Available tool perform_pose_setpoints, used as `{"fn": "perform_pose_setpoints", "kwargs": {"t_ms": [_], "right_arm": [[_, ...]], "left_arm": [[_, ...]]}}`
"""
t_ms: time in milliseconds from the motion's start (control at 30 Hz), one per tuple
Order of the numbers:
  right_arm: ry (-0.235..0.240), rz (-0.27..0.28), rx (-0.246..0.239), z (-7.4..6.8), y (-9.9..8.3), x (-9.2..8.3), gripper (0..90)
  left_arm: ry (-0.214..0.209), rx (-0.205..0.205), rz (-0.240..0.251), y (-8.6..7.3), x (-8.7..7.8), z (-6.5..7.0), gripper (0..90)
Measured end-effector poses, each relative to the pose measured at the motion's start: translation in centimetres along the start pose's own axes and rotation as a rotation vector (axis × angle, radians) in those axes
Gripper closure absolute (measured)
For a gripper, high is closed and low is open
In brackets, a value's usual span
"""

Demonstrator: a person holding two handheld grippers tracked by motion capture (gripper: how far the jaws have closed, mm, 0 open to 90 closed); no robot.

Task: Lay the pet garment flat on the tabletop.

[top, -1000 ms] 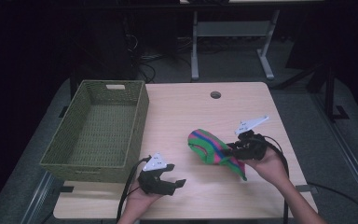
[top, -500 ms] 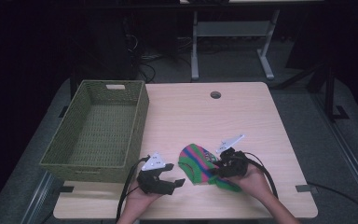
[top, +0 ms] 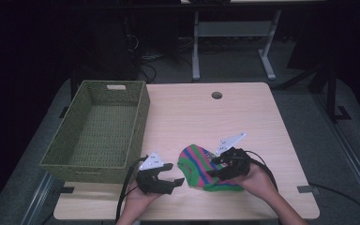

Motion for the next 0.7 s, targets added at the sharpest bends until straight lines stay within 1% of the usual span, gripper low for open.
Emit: {"fn": "perform_pose_setpoints", "kwargs": {"t_ms": [33,100,133,167,233,267,300,333,433,467,533,567,600,633,667,700], "right_arm": [[-0.001,-0.013,-0.024,-0.2,0.0,0.2,50.9],[0.004,-0.041,-0.057,-0.7,-0.1,0.9,55.3],[0.015,-0.06,-0.082,-0.9,-0.2,1.4,56.2],[0.018,-0.065,-0.088,-1.2,-0.1,1.8,56.7],[0.028,-0.082,-0.118,-1.7,-0.1,2.4,57.3],[0.039,-0.099,-0.133,-2.1,0.0,3.2,58.1],[0.039,-0.099,-0.133,-2.1,0.0,3.2,58.1],[0.047,-0.113,-0.145,-2.4,0.1,3.9,58.1],[0.047,-0.123,-0.143,-2.4,0.2,4.4,58.7],[0.044,-0.133,-0.148,-2.2,0.1,4.6,59.0],[0.047,-0.148,-0.135,-1.9,-0.1,5.4,60.1],[0.047,-0.148,-0.135,-1.9,-0.1,5.4,60.1],[0.027,-0.144,-0.153,-1.8,-0.1,5.7,63.0],[0.027,-0.144,-0.153,-1.8,-0.1,5.7,63.0],[0.008,-0.142,-0.16,-1.8,-0.1,5.8,66.2],[0.008,-0.142,-0.16,-1.8,-0.1,5.8,66.2]], "left_arm": [[0.0,-0.002,-0.003,0.0,0.0,0.0,26.9],[-0.001,-0.004,-0.005,0.0,0.0,0.1,26.9],[0.0,-0.003,-0.004,0.0,0.0,0.1,26.9],[0.0,-0.003,-0.002,0.0,0.0,0.2,26.9],[0.002,-0.004,-0.001,0.0,0.0,0.1,26.9],[0.001,-0.008,-0.001,0.0,-0.1,0.1,26.9],[0.001,-0.008,-0.001,0.0,-0.1,0.1,26.9],[0.003,-0.007,0.001,0.0,-0.1,0.0,26.9],[0.002,-0.009,0.001,0.0,-0.1,0.0,26.9],[0.002,-0.006,0.0,0.0,-0.1,0.0,26.9],[0.003,-0.005,0.0,0.0,-0.1,0.0,26.9],[0.002,-0.003,-0.001,0.0,-0.1,0.0,26.9],[0.002,-0.004,-0.003,-0.1,-0.1,0.0,26.9],[0.002,-0.004,-0.003,-0.1,-0.1,0.0,26.9],[0.002,-0.004,-0.004,0.0,0.0,0.0,26.9],[0.002,-0.004,-0.004,0.0,0.0,0.0,26.9]]}}
Point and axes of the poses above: each handheld gripper's, and its own axes: x roughly forward along the jaws, y roughly out of its top, z roughly to its right, the point moved 10 cm from there along x, roughly forward along the jaws, and after that the axes turned 11 degrees about y, right-handed, at the moved point
